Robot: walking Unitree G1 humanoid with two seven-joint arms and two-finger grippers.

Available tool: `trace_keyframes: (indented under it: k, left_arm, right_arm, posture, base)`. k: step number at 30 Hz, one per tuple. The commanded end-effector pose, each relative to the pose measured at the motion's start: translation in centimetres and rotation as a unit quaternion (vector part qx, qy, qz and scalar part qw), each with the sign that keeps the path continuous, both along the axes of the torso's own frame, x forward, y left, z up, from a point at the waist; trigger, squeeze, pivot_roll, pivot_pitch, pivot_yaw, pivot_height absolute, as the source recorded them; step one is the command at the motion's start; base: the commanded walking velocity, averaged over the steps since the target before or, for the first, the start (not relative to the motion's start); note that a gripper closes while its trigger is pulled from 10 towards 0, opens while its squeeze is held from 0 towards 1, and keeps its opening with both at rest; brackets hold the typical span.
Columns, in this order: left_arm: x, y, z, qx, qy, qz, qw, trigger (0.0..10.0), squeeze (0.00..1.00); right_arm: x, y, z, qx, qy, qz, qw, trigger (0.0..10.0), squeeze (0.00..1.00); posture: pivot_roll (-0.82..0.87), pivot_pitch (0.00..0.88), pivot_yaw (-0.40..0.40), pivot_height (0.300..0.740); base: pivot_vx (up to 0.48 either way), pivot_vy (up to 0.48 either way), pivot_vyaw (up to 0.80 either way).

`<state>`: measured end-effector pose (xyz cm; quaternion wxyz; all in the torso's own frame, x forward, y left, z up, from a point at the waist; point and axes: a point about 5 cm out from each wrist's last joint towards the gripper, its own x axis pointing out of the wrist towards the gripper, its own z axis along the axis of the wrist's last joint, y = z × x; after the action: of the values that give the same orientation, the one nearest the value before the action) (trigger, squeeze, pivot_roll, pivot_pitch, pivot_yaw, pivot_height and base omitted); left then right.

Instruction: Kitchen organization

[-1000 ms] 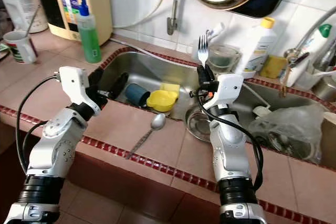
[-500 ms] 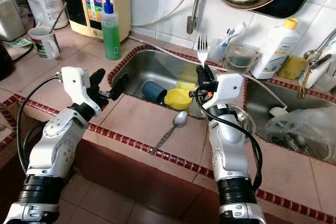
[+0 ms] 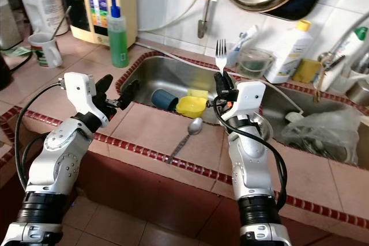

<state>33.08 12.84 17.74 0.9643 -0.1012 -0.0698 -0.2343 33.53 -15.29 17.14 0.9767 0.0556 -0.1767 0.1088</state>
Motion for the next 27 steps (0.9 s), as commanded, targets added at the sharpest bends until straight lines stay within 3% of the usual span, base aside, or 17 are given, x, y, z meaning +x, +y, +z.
trace_keyframes:
  k: [1, 12, 23, 27]
  left_arm:
    - [-0.02, 0.17, 0.41, 0.007, -0.006, -0.002, 1.000, 10.0, 0.00]
    - [-0.09, 0.08, 0.36, 0.008, -0.006, -0.004, 1.000, 10.0, 0.00]
    - [-0.26, -0.13, 0.28, 0.030, -0.010, -0.009, 0.999, 10.0, 0.00]
    - [-0.30, -0.21, 0.32, 0.031, -0.012, -0.013, 0.999, 10.0, 0.00]
  right_arm:
    - [0.07, 0.03, 0.19, 0.003, -0.002, 0.000, 1.000, 10.0, 0.00]
    - [0.06, 0.07, 0.11, 0.004, -0.001, 0.000, 1.000, 10.0, 0.00]
    - [0.08, 0.11, -0.02, 0.004, 0.002, 0.001, 1.000, 10.0, 0.00]
    - [0.10, 0.19, -0.03, 0.004, 0.002, 0.002, 1.000, 10.0, 0.00]
  posture:
    - [0.11, 0.000, -0.079, 0.740]
    - [0.11, 0.000, -0.079, 0.740]
    - [0.11, 0.000, -0.080, 0.740]
    - [0.12, 0.000, -0.080, 0.740]
  base:
    - [0.000, 0.322, 0.00]
    - [0.000, 0.322, 0.00]
    - [0.000, 0.000, 0.00]
    - [0.302, 0.000, 0.00]
